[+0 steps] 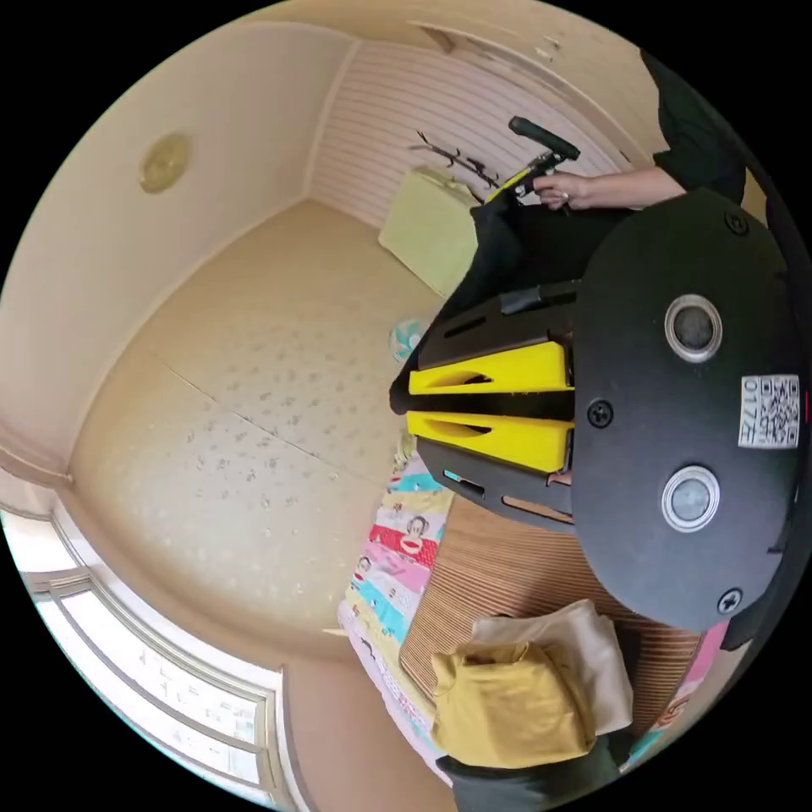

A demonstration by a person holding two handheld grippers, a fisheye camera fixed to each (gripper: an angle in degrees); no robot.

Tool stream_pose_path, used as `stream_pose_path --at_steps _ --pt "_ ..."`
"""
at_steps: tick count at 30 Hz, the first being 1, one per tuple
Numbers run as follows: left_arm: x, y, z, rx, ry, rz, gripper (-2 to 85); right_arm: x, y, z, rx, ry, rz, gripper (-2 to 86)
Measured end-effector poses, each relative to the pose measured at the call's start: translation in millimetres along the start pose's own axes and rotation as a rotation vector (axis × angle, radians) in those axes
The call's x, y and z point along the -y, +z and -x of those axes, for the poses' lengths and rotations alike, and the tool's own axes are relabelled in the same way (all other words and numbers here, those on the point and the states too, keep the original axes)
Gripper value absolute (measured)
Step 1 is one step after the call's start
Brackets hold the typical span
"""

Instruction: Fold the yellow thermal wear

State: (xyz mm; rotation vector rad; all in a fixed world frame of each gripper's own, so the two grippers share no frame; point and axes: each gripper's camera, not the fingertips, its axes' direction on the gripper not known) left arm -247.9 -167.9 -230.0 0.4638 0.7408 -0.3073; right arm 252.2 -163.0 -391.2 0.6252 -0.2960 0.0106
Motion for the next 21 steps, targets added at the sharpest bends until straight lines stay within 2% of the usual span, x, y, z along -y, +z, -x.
stream_pose_path --at_steps 2,3,5,7,10,12,14,15,19,21 --pt "-16.1 56.8 10.9 0.090 -0.037 0.147 6.5 -13.3 70.3 -5.7 0.131 0.006 0.178 2.0" --pt "-37.5 78.7 14.1 0.067 -0.014 0.197 6.6 -32.0 97.3 -1.7 0.226 -0.002 0.267 1.6" --pt "-78.8 97.8 16.8 0.014 0.007 0.237 6.7 -74.4 112.6 14.4 0.269 -0.027 0.319 1.2" --pt "-124.5 115.3 16.4 -0.053 0.028 0.308 6.7 -126.8 117.4 36.5 0.249 -0.075 0.339 1.0" --pt "-192.3 143.3 7.8 -0.138 0.051 0.476 6.7 -216.4 136.8 68.9 0.177 -0.097 0.480 0.9" --pt "-236.2 160.9 -4.7 -0.127 0.109 0.621 6.6 -277.3 150.5 86.4 0.193 -0.090 0.606 0.9" --pt "-263.1 165.0 -10.5 -0.061 0.142 0.693 6.1 -317.2 155.0 95.5 0.174 -0.091 0.689 0.8" --pt "-270.9 149.3 -14.9 -0.054 0.179 0.628 5.4 -339.0 151.4 98.8 0.142 -0.102 0.695 0.6" --pt "-279.6 105.6 -21.8 0.117 0.272 0.589 3.2 -369.9 119.0 87.3 0.134 -0.061 0.574 0.4" --pt "-280.8 55.6 -11.4 0.239 0.277 0.415 4.1 -383.4 111.3 75.9 0.167 -0.006 0.532 0.3"
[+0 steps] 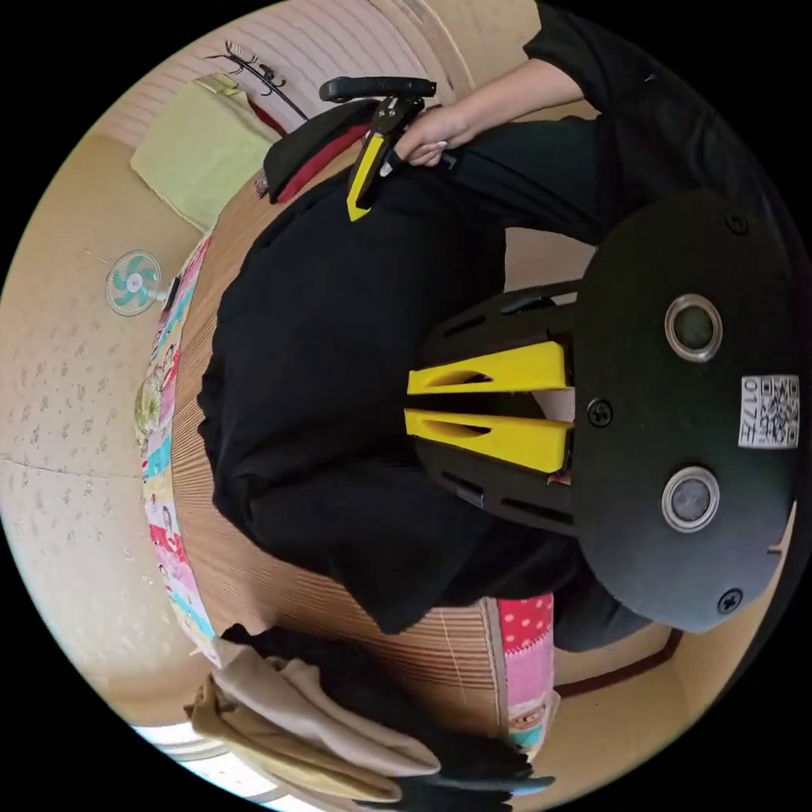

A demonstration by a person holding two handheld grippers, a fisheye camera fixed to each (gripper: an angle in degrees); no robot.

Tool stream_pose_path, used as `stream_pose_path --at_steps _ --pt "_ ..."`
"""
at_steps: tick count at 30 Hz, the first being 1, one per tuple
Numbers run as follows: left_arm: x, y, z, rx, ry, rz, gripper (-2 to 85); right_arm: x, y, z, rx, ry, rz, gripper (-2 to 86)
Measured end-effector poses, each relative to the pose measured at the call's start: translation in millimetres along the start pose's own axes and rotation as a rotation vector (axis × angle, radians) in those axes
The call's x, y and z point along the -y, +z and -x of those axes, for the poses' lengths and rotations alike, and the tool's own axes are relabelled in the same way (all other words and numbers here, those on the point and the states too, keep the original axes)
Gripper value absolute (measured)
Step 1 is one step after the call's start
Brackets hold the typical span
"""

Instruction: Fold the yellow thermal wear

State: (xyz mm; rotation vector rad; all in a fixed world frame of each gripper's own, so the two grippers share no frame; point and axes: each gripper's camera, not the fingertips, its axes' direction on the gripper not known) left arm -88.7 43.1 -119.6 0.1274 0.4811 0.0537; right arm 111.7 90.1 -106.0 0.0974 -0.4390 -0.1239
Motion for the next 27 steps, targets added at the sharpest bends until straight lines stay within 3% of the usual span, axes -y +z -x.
stream_pose_path --at_steps 2,6,11,14,19,23,25,27 --pt "-15.3 -20.5 25.7 0.041 -0.099 -0.044 4.5 -11.2 1.3 -1.5 -0.001 -0.006 -0.034 0.3" --pt "-37.6 -20.9 89.4 0.043 -0.326 0.032 8.4 -34.7 -0.7 -3.4 -0.011 0.035 -0.119 0.3" --pt "-54.1 -17.7 134.3 -0.141 -0.453 -0.006 14.0 -60.8 -8.2 -17.5 0.051 0.135 -0.202 0.3" --pt "-55.6 -0.8 144.6 -0.218 -0.451 0.077 13.9 -71.0 -14.9 -24.4 0.083 0.182 -0.213 0.3" --pt "-60.5 -11.4 157.1 -0.219 -0.421 0.042 13.5 -86.7 -26.1 -23.8 0.077 0.179 -0.232 0.3" --pt "-51.6 -27.9 177.6 -0.240 -0.298 0.102 6.5 -100.8 -36.2 -18.9 0.050 0.165 -0.257 0.4" --pt "-49.2 -57.3 201.3 -0.214 -0.332 0.070 6.0 -106.0 -40.5 -16.0 0.033 0.153 -0.266 0.4" --pt "-50.0 -119.4 234.8 -0.112 -0.349 -0.092 5.9 -110.9 -46.9 -13.3 0.019 0.147 -0.264 0.4"
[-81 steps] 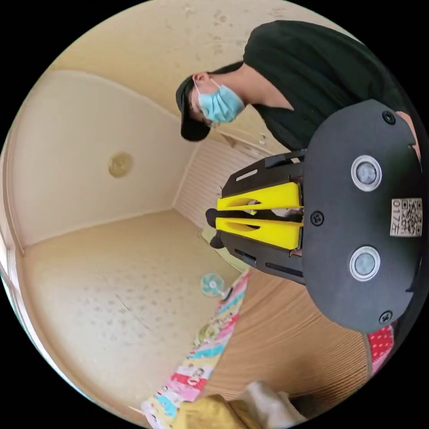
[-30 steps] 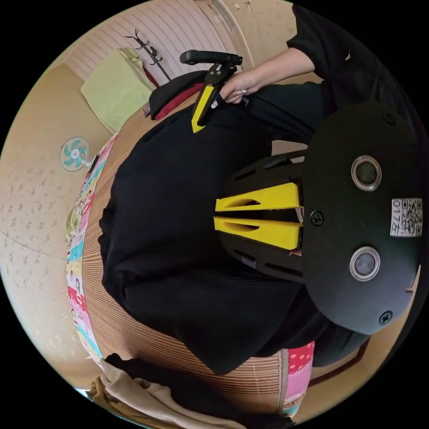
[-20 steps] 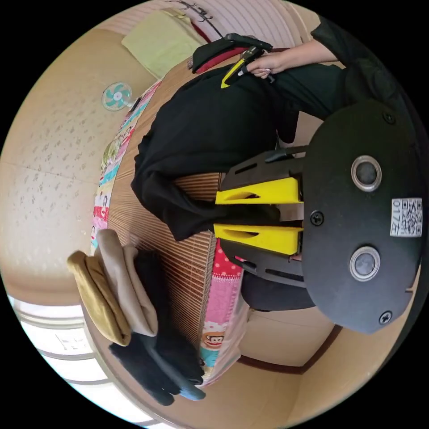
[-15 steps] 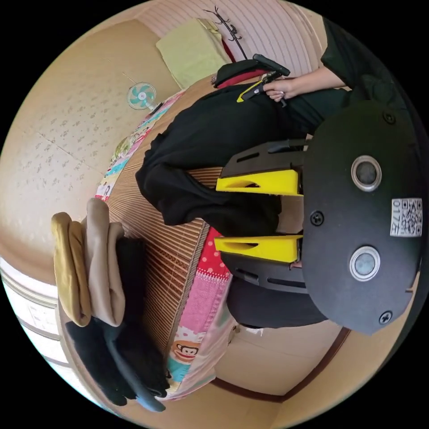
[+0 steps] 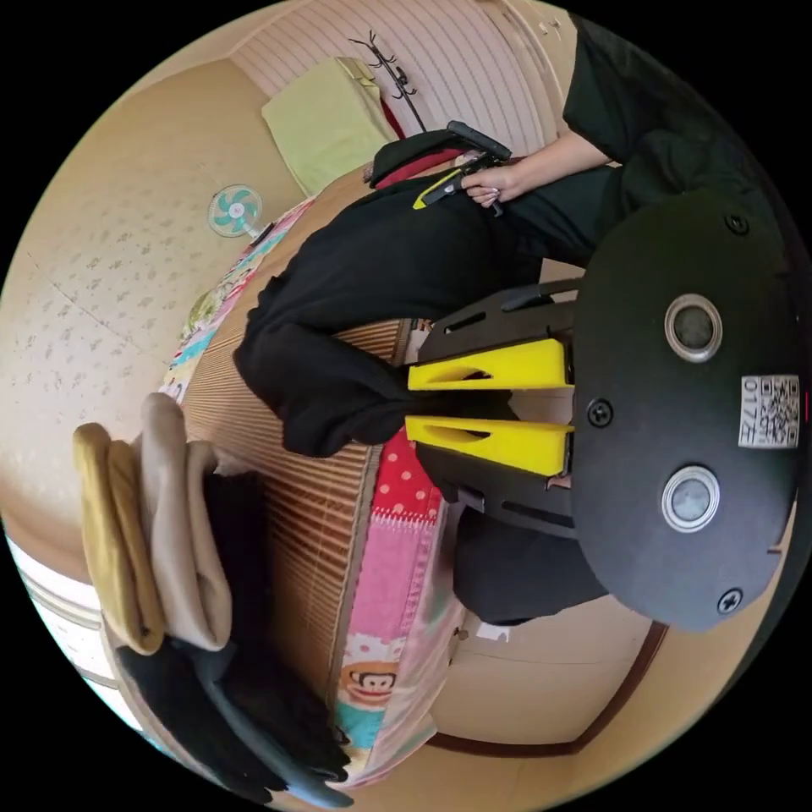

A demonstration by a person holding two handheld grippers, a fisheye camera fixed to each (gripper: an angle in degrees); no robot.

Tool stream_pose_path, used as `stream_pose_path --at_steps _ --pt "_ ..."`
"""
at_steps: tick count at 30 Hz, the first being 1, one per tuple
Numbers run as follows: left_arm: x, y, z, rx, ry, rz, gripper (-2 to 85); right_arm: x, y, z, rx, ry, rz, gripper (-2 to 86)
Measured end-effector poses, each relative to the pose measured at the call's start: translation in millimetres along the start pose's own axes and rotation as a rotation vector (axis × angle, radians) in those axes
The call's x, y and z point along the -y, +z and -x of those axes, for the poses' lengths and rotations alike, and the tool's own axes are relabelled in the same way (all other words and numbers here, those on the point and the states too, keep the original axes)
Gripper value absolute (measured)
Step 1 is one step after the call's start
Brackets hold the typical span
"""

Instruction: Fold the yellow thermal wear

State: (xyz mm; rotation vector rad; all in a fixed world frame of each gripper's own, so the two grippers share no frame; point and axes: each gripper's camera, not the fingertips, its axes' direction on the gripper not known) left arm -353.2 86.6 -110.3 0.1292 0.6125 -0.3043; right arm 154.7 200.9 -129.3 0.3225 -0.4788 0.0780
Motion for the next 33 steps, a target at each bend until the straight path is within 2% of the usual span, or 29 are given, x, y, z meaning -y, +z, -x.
stream_pose_path --at_steps 3,5,7,9,10,15,17,19,23,27,31,33 --pt "14.8 -49.9 43.7 0.147 -0.115 -0.063 6.1 -5.1 -9.9 -0.4 0.007 0.002 -0.006 0.4" --pt "14.6 -65.9 82.1 0.161 -0.235 -0.063 5.2 -8.6 -15.9 -1.2 0.015 0.009 -0.015 0.4" --pt "1.4 -80.3 124.2 0.066 -0.391 -0.092 6.0 -10.7 -21.5 -1.9 0.021 0.018 -0.018 0.4" --pt "-25.5 -87.4 165.7 -0.156 -0.530 -0.123 9.5 -13.0 -28.8 -1.5 0.024 0.022 -0.020 0.3" --pt "-32.2 -86.0 173.3 -0.206 -0.559 -0.120 10.2 -13.6 -30.6 -1.3 0.026 0.025 -0.020 0.3" --pt "-70.3 -45.1 224.6 -0.587 -0.818 -0.085 14.4 -18.4 -45.9 0.9 0.036 0.027 -0.029 0.3" --pt "-74.0 -29.3 236.3 -0.679 -0.916 -0.084 15.4 -19.5 -50.7 2.4 0.035 0.029 -0.033 0.3" --pt "-68.0 -25.6 242.4 -0.649 -0.940 -0.087 15.0 -19.8 -55.4 3.7 0.037 0.031 -0.033 0.3" --pt "-49.5 -35.3 260.2 -0.469 -0.973 -0.096 13.4 -21.3 -65.8 4.4 0.058 0.055 -0.045 0.3" --pt "-49.1 -34.6 279.3 -0.493 -1.066 -0.074 10.1 -20.3 -74.6 11.2 0.046 0.055 -0.050 0.3" --pt "-43.7 -37.0 265.0 -0.596 -1.005 -0.025 11.8 -18.3 -81.4 15.5 0.046 0.071 -0.056 0.4" --pt "-51.2 -31.9 257.2 -0.622 -1.042 -0.009 12.4 -16.3 -85.4 15.3 0.069 0.099 -0.061 0.4"
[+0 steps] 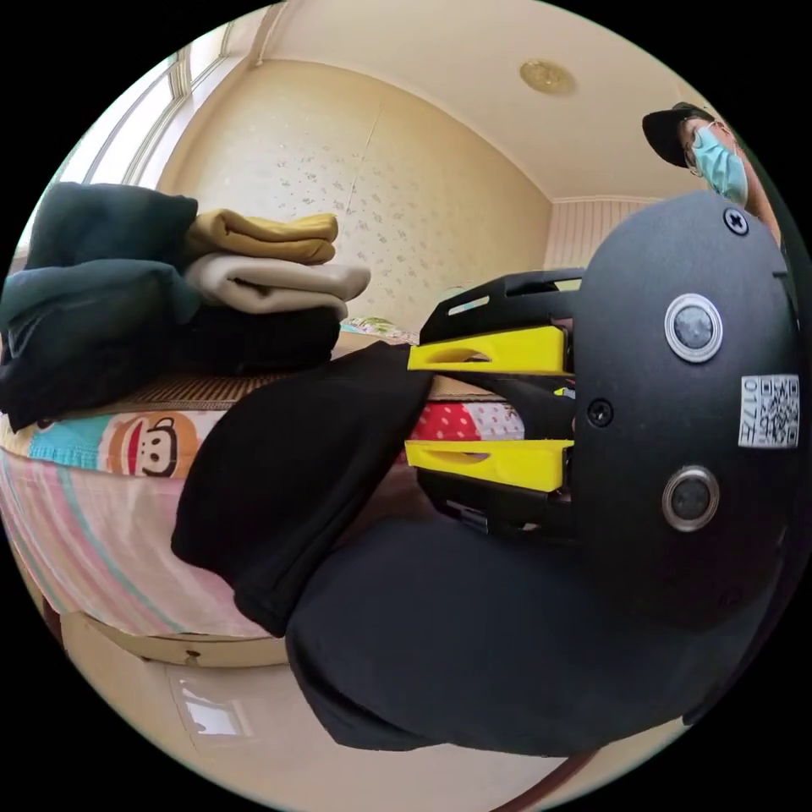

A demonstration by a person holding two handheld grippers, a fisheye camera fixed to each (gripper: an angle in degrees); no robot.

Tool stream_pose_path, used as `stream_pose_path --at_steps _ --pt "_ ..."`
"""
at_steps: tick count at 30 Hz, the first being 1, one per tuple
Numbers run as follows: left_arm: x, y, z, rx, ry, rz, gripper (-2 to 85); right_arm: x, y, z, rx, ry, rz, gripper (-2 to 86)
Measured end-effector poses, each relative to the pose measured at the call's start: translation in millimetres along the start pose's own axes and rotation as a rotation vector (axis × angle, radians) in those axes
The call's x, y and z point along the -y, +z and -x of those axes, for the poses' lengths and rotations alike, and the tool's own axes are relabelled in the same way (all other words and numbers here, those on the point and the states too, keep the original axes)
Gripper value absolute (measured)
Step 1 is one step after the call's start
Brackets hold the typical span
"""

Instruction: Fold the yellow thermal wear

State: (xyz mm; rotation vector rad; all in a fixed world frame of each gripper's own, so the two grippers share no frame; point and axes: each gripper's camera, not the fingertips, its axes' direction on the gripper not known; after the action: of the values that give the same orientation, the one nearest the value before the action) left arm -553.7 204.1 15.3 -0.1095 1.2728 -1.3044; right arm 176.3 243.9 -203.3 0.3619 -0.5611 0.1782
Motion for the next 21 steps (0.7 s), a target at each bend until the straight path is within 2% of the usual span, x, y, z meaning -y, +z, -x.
stream_pose_path --at_steps 5,11,13,15,19,21 --pt "-8.5 -6.6 14.8 -0.028 -0.033 -0.174 12.9 5.5 -5.7 -0.7 0.059 0.051 -0.006 0.3" --pt "-11.3 14.4 19.7 0.040 0.000 -0.113 11.2 15.4 -9.5 5.4 0.098 0.086 0.005 0.3" --pt "-24.5 9.5 5.2 0.105 0.094 -0.161 7.9 18.8 -9.9 7.1 0.113 0.103 0.008 0.3" --pt "-50.4 3.2 -28.2 0.138 0.285 -0.258 4.3 23.2 -10.1 10.9 0.122 0.120 0.010 0.3" --pt "-92.4 21.5 -93.8 0.213 0.517 -0.362 3.9 31.2 -8.4 19.9 0.126 0.127 0.017 0.3" --pt "-128.5 54.8 -148.9 0.229 0.714 -0.438 3.8 37.3 -5.2 27.4 0.130 0.121 0.022 0.3"
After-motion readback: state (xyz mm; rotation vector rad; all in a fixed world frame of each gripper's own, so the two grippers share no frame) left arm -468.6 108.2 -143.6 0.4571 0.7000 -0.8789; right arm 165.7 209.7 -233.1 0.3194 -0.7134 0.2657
